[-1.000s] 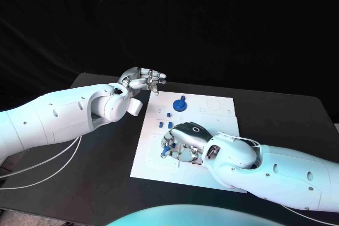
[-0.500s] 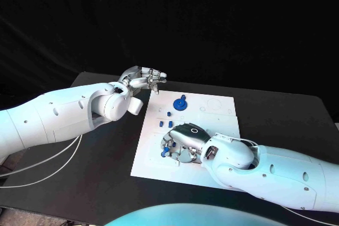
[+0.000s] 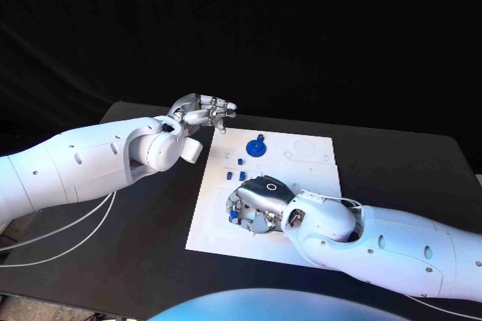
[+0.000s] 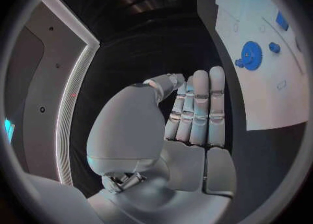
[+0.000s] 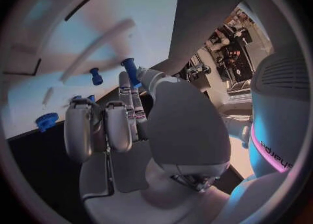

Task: Assemble the parts on the task board

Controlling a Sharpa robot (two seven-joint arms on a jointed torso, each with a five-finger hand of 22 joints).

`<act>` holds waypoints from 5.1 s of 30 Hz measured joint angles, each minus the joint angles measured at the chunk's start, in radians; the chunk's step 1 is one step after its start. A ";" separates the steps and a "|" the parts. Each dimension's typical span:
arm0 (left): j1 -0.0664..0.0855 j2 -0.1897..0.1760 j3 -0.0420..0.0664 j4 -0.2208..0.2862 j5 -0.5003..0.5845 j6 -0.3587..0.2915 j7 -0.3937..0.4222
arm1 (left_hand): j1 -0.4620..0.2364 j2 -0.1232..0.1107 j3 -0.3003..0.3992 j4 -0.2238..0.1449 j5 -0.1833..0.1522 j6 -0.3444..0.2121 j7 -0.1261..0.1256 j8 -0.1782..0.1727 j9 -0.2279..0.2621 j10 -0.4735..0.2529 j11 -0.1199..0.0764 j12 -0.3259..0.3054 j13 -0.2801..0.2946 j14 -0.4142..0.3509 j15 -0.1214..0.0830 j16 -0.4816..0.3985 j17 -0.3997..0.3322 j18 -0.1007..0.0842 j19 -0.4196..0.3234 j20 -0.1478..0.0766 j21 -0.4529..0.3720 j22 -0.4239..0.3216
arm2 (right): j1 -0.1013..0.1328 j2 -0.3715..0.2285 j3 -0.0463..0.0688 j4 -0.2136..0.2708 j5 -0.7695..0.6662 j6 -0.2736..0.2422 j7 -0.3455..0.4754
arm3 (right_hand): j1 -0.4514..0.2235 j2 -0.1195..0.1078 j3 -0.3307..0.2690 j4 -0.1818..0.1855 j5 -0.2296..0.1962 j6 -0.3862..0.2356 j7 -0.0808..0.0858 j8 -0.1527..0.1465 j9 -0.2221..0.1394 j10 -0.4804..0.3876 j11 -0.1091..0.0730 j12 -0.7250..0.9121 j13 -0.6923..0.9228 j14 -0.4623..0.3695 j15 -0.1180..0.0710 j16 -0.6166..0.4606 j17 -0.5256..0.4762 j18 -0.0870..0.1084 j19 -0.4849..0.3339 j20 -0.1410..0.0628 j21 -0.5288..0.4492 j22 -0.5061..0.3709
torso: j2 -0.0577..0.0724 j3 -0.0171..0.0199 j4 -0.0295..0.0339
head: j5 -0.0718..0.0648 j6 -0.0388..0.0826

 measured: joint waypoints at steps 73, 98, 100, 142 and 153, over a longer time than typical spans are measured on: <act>-0.001 -0.021 -0.014 0.007 -0.005 0.000 -0.005 | -0.004 0.004 -0.005 0.005 0.000 0.000 0.000 0.000 0.000 -0.007 0.000 0.008 0.001 -0.007 0.000 0.004 -0.001 0.000 0.004 0.004 -0.008 -0.005 | -0.036 -0.488 -0.022 0.245 0.290 -0.158 -0.304 | -0.223 0.043 -0.413 0.082 0.158 -0.112 -0.042 0.167 0.122 0.130 -0.050 1.046 1.071 0.000 -0.043 0.076 0.106 -0.032 0.000 -0.029 0.180 0.000 | -0.027 -0.0059 -0.0354 | -0.141 0.017; -0.001 -0.032 -0.014 0.016 -0.001 0.011 -0.013 | -0.004 0.004 -0.008 0.008 0.000 0.000 0.000 0.000 -0.001 -0.007 0.000 0.008 0.001 -0.007 0.000 0.004 -0.002 0.000 0.004 0.004 -0.011 -0.006 | -0.075 -0.421 -0.018 0.194 0.239 -0.169 -0.333 | -0.164 0.086 -0.404 0.076 0.160 -0.091 -0.059 0.198 0.122 0.168 -0.066 1.120 1.145 0.002 -0.052 0.091 0.106 -0.047 0.000 -0.043 0.193 0.000 | -0.026 -0.0073 -0.0351 | -0.132 0.014; -0.001 -0.033 -0.014 0.016 -0.001 0.012 -0.013 | -0.004 0.004 -0.008 0.008 0.000 0.000 0.000 0.000 -0.001 -0.007 0.000 0.008 0.001 -0.007 0.000 0.004 -0.002 0.000 0.004 0.004 -0.011 -0.006 | -0.077 -0.424 -0.018 0.198 0.238 -0.181 -0.333 | -0.146 0.096 -0.386 0.075 0.140 -0.091 -0.059 0.198 0.118 0.174 -0.071 1.130 1.155 0.001 -0.054 0.097 0.106 -0.047 0.000 -0.043 0.193 0.000 | -0.026 -0.0073 -0.0354 | -0.132 0.014; 0.000 -0.036 -0.014 0.022 0.001 0.024 -0.022 | -0.004 0.004 -0.008 0.008 0.000 0.000 0.000 0.000 0.000 -0.014 0.000 0.008 0.001 -0.007 0.000 0.004 -0.002 0.000 0.004 0.004 -0.015 -0.009 | -0.046 -0.326 -0.007 0.223 0.342 -0.135 -0.352 | -0.325 0.123 -0.368 0.083 0.215 -0.054 -0.049 0.237 0.127 0.207 -0.091 1.155 1.185 0.002 -0.066 0.109 0.106 -0.047 0.000 -0.057 0.193 0.000 | -0.026 -0.0068 -0.0357 | -0.123 0.009; 0.000 -0.037 -0.014 0.022 0.001 0.024 -0.022 | -0.004 0.004 -0.008 0.008 0.000 0.000 0.000 0.000 0.000 -0.014 0.000 0.008 0.001 -0.007 0.000 0.004 -0.002 0.000 0.004 0.004 -0.015 -0.009 | -0.046 -0.309 -0.007 0.206 0.325 -0.128 -0.365 | -0.387 0.127 -0.417 0.083 0.119 -0.009 -0.094 0.253 0.134 0.209 -0.092 1.155 1.184 0.002 -0.073 0.109 0.105 -0.047 0.000 -0.057 0.192 0.000 | -0.026 -0.0065 -0.0360 | -0.123 0.013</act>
